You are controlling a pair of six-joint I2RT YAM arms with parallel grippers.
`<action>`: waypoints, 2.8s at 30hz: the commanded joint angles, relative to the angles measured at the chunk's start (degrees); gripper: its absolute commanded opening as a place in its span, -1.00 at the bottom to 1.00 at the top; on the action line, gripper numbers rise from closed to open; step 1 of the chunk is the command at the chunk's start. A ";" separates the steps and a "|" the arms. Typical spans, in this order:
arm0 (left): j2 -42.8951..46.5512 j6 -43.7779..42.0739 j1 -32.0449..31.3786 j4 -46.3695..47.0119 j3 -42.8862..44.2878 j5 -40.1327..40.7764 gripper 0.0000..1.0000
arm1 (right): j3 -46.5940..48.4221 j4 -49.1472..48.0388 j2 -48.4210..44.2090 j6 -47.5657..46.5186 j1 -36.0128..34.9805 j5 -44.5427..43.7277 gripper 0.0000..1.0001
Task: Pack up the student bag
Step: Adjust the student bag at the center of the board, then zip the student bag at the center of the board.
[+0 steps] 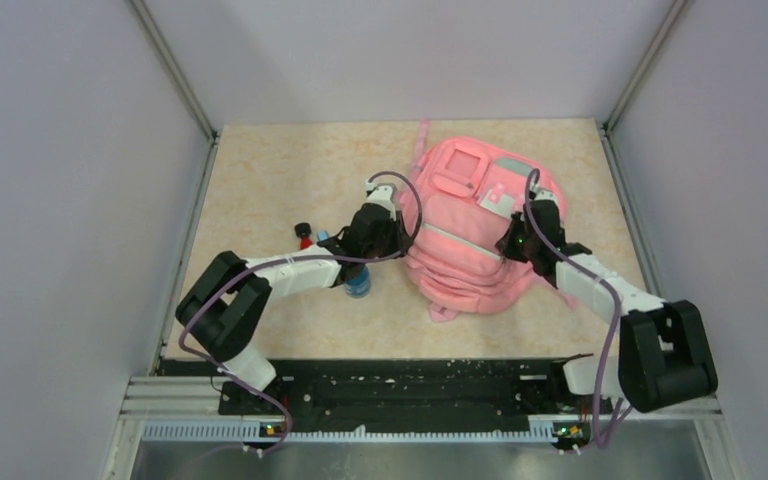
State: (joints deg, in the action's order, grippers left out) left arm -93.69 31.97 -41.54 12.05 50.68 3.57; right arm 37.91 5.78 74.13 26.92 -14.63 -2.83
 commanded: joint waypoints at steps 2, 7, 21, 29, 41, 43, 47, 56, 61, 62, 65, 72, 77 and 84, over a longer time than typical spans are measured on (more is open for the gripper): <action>0.29 4.95 -9.45 7.10 -0.72 -5.15 -0.44 | 10.41 -11.78 11.27 -7.50 -1.15 1.81 -1.00; 1.64 6.15 -12.51 9.55 -1.17 -4.17 -0.44 | 16.12 -13.15 17.55 -13.29 -1.11 1.88 -1.00; 19.37 -6.07 -9.10 -6.03 -2.13 8.82 0.51 | 23.52 5.32 5.83 -12.41 -1.13 -8.04 0.67; 23.32 -1.83 0.83 -4.21 -11.82 2.28 0.53 | 9.48 12.12 -8.95 -1.43 -0.91 -12.50 0.79; 24.61 -0.71 4.26 -2.33 -15.29 1.74 0.53 | -7.35 14.86 -27.07 14.74 -0.86 -8.62 0.96; 24.73 -0.59 4.27 -2.17 -15.35 1.61 0.53 | -8.90 12.56 -25.90 16.08 -0.84 -6.64 0.97; 25.58 -0.67 4.36 -2.60 -15.44 1.78 0.53 | -11.27 5.67 -22.16 18.39 -0.86 -3.30 0.97; 27.77 -3.18 4.31 -1.01 -17.09 -1.14 0.53 | -11.99 -3.51 -15.65 19.72 -0.87 -4.30 0.97; 28.30 -4.00 4.36 -0.79 -16.87 -3.26 0.53 | -11.73 -8.65 -12.64 20.66 -0.90 -4.32 0.94; 28.30 -4.09 4.34 -0.98 -16.71 -3.30 0.53 | -11.72 -9.41 -12.03 21.00 -0.89 -4.04 0.90; 28.28 -4.68 4.36 -1.24 -16.62 -3.29 0.53 | -11.44 -10.83 -11.28 21.42 -0.88 -2.95 0.44; 33.31 -7.51 4.34 4.97 -19.45 -8.60 0.53 | 0.72 -4.06 -17.03 15.95 -0.88 0.42 -0.98; 34.09 -8.30 4.52 5.00 -18.73 -4.97 0.53 | 12.81 -3.54 -17.28 15.46 -0.91 -0.38 -1.00; 28.92 -6.09 5.90 6.21 -17.08 -0.53 0.51 | 20.59 -7.20 -14.30 18.82 -0.85 0.03 -1.00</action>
State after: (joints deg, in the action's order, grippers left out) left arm -62.61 25.30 -36.91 13.85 31.92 0.78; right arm 51.53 9.67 60.12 43.64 -15.27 -3.55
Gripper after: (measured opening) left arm 0.763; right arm 0.112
